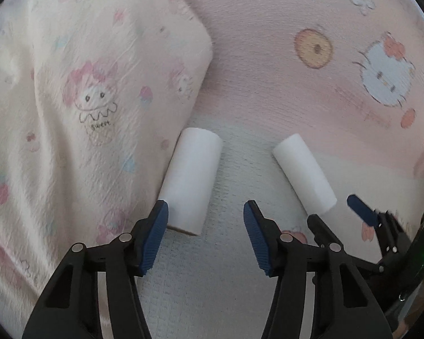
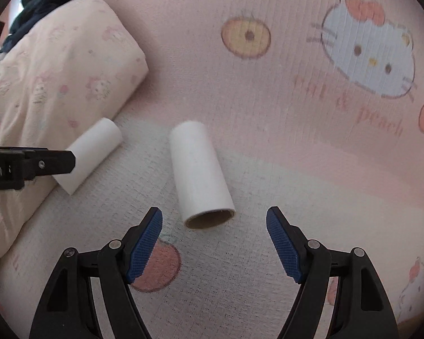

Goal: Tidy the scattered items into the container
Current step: 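Grasp a white tube with the right gripper while the left grasps another, then lift both held white tubes off the bed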

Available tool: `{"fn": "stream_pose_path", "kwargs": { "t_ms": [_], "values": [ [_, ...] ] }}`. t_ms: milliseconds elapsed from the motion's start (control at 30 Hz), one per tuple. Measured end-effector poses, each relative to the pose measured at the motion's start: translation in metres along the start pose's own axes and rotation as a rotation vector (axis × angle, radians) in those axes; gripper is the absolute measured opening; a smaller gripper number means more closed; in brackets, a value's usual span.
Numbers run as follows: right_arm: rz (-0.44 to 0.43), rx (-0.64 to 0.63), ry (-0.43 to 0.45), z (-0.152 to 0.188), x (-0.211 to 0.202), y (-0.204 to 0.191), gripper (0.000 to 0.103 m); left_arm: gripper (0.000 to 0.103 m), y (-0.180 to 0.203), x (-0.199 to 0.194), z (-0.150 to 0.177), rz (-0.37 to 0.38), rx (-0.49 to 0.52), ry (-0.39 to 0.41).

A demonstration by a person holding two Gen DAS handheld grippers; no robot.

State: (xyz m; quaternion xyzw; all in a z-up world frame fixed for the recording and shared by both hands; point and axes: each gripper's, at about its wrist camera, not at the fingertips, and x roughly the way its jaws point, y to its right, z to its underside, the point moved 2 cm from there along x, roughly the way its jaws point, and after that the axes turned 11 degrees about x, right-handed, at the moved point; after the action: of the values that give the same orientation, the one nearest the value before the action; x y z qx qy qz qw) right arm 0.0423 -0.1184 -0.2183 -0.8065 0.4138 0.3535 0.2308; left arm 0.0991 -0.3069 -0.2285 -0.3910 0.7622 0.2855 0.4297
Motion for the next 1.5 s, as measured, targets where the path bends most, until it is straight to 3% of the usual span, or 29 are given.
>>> {"fn": "stream_pose_path", "kwargs": {
  "t_ms": [133,200,233,300,433,467,500,533,667,900,1133,1233,1500],
  "values": [
    [-0.038,0.037,-0.009,-0.002,0.006,0.003,0.074,0.058,-0.004,0.004,0.001,-0.032,0.032,-0.015],
    [0.085,0.208,0.020,-0.005,0.009,0.005,0.074,0.058,-0.004,0.006,0.001,-0.045,0.054,-0.022],
    [0.080,0.201,0.011,-0.008,0.012,0.004,0.073,0.058,-0.004,0.008,0.002,-0.059,0.065,-0.034],
    [0.069,0.183,-0.010,-0.011,0.017,0.004,0.059,0.058,-0.004,0.012,0.003,-0.079,0.074,-0.044],
    [0.052,0.175,-0.068,-0.011,0.026,0.004,0.044,0.058,-0.009,0.014,0.005,-0.079,0.063,-0.045],
    [0.050,0.180,-0.073,-0.010,0.027,0.004,0.044,0.057,-0.009,0.015,0.005,-0.080,0.066,-0.050],
    [0.046,0.184,-0.073,-0.009,0.028,0.005,0.044,0.048,-0.009,0.016,0.007,-0.086,0.071,-0.058],
    [0.044,0.186,-0.071,-0.008,0.028,0.005,0.044,0.047,-0.009,0.017,0.009,-0.091,0.076,-0.064],
    [0.030,0.207,-0.080,-0.008,0.028,0.007,0.043,0.046,0.001,0.018,0.005,-0.095,0.108,-0.075],
    [0.008,0.294,-0.107,-0.010,0.016,0.006,0.043,0.046,0.023,0.018,0.012,0.030,0.103,-0.103],
    [0.091,0.319,-0.093,0.002,-0.017,0.009,0.042,0.046,0.054,0.012,0.036,0.097,0.153,-0.121],
    [0.150,0.318,-0.095,0.013,-0.034,0.014,0.042,0.046,0.067,0.005,0.052,0.060,0.194,-0.108],
    [0.238,0.297,-0.216,0.050,-0.038,0.013,0.042,0.046,0.102,-0.005,0.087,0.036,0.343,-0.135]
  ]
}}
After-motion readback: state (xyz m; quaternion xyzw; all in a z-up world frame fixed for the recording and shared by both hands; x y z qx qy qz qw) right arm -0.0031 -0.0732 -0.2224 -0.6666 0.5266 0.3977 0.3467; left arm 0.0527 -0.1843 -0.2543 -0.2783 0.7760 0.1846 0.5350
